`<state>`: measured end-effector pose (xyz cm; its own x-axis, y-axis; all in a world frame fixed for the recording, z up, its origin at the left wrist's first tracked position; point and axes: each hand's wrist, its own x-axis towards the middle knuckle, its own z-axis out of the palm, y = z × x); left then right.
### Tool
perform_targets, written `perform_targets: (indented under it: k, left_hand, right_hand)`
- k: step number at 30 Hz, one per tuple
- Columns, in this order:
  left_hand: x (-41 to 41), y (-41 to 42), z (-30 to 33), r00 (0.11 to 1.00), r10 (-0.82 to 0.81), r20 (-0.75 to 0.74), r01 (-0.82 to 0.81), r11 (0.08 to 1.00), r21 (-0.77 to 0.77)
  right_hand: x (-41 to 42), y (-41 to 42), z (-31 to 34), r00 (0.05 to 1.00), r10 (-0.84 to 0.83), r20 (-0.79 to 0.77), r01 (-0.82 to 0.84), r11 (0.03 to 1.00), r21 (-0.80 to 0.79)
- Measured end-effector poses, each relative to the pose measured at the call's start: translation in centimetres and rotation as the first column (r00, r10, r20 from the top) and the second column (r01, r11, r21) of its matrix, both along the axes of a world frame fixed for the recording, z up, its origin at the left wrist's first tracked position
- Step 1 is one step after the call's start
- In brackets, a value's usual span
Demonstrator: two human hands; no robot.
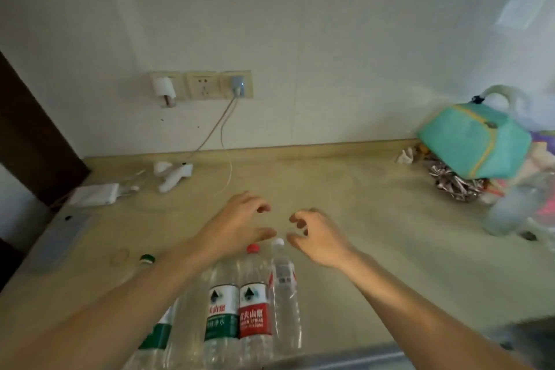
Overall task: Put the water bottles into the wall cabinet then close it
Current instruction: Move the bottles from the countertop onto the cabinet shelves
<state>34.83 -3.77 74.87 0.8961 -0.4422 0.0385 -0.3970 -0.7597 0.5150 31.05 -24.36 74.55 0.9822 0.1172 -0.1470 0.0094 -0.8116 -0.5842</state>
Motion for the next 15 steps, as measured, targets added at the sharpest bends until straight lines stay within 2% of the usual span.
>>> perform_targets:
  k: [3, 7, 11, 15]
  left_hand:
    - [-1.4, 1.3, -5.0, 0.985, 0.024, -0.169, 0.01, 0.98, 0.198]
    - [-3.3, 2.8, -9.8, 0.969, 0.087, -0.233, 0.013, 0.919, 0.394]
    - [-4.0, 3.7, -11.8, 0.961, 0.114, -0.252, -0.008, 0.923, 0.385]
    - [-4.0, 3.5, -12.5, 0.984, 0.066, -0.163, 0.011, 0.902, 0.432]
  right_hand:
    - [-1.4, 0.8, -4.3, 0.987, -0.015, -0.158, 0.015, 1.0, -0.003]
    - [-1.9, 1.7, -8.0, 0.955, -0.104, -0.278, 0.121, 0.992, 0.046]
    - [-2.0, 2.6, -9.9, 0.937, -0.087, -0.338, 0.126, 0.987, 0.096]
    - [-1.8, 2.3, -11.0, 0.901, -0.115, -0.418, 0.178, 0.978, 0.114]
